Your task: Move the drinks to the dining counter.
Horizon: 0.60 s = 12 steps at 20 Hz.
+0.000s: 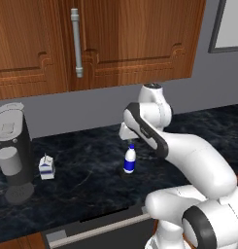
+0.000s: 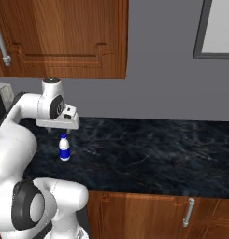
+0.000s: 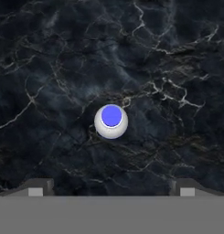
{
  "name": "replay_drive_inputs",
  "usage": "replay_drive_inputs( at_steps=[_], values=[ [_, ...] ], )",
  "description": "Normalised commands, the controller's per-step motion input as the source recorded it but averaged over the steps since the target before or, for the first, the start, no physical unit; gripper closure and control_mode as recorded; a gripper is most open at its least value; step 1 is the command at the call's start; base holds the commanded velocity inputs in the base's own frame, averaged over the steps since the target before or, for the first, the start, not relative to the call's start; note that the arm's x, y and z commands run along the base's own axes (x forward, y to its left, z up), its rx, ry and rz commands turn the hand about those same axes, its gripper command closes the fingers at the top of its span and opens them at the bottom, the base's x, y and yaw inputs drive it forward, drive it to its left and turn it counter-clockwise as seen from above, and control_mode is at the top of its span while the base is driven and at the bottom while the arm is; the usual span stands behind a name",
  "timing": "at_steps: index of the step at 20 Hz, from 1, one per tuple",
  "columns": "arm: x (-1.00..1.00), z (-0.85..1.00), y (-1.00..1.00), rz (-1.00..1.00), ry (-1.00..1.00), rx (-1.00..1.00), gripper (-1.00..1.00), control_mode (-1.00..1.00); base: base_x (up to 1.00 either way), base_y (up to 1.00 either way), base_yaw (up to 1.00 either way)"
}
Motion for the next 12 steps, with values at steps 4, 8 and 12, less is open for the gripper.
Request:
replay_drive_inputs(
  at_steps=[4, 8, 12],
  values=[
    [0.0, -0.69, 0.0, 0.0, 0.0, 0.0, -1.0, -1.0, 0.0, 0.0, 0.0],
    [0.0, -0.52, 0.0, 0.0, 0.0, 0.0, -1.0, -1.0, 0.0, 0.0, 0.0],
    [0.0, -0.35, 0.0, 0.0, 0.0, 0.0, -1.0, -1.0, 0.0, 0.0, 0.0]
  ],
)
